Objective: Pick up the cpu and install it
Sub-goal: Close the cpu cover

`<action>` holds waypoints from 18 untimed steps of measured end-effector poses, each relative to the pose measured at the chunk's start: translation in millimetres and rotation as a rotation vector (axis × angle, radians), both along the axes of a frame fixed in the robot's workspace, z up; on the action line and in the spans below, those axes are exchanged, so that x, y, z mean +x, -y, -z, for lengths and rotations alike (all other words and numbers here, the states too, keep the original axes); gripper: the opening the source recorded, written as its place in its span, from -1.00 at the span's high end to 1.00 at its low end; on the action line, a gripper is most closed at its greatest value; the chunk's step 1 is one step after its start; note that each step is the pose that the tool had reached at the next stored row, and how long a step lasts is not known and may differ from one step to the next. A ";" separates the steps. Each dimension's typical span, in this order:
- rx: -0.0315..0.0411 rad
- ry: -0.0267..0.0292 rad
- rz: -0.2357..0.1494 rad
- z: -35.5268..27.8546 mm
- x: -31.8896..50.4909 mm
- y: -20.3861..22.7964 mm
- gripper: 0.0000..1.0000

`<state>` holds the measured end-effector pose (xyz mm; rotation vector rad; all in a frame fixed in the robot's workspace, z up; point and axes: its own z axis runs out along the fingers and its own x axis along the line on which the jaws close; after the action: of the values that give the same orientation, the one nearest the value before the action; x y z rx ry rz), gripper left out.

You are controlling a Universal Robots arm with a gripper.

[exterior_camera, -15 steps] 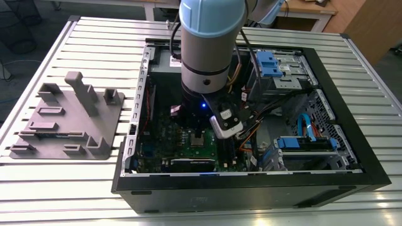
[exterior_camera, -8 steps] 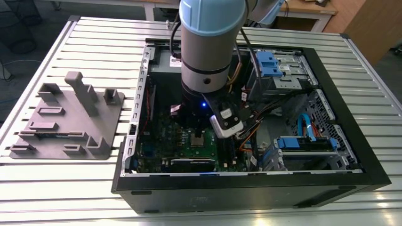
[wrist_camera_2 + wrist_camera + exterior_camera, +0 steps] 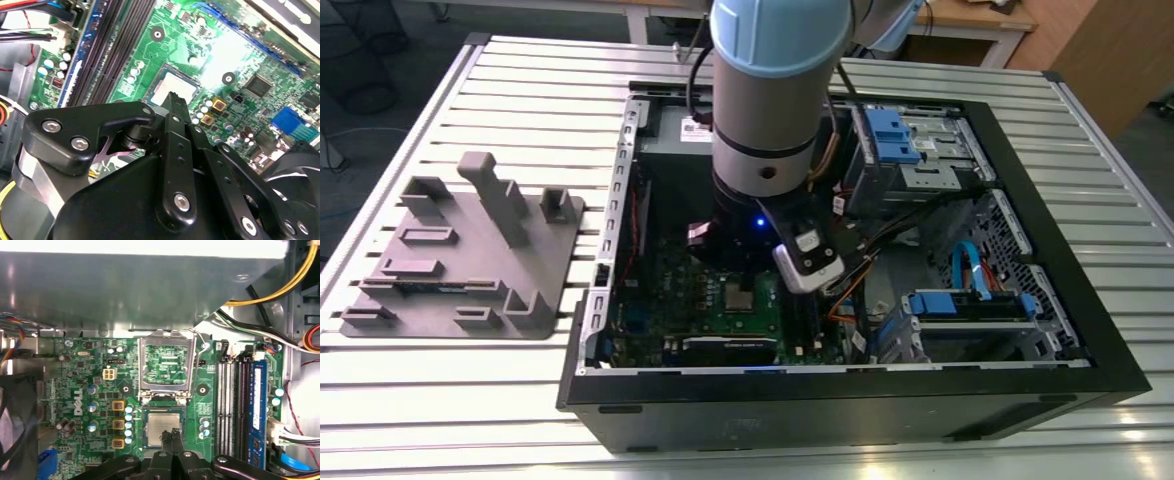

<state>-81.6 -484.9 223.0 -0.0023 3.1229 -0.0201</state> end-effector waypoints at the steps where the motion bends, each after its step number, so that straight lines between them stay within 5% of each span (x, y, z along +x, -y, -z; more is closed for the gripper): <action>1: 0.0001 0.0000 0.000 0.1 1.3 -0.1 0.79; 10: 0.0001 -0.0001 -0.007 0.4 14.5 -0.4 0.79; 14: 0.0005 -0.0001 -0.056 0.6 15.2 -0.5 0.79; 18: 0.0006 0.0000 -0.058 0.6 15.3 -0.5 0.79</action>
<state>-66.3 -484.4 222.5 -0.0931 3.1211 -0.0184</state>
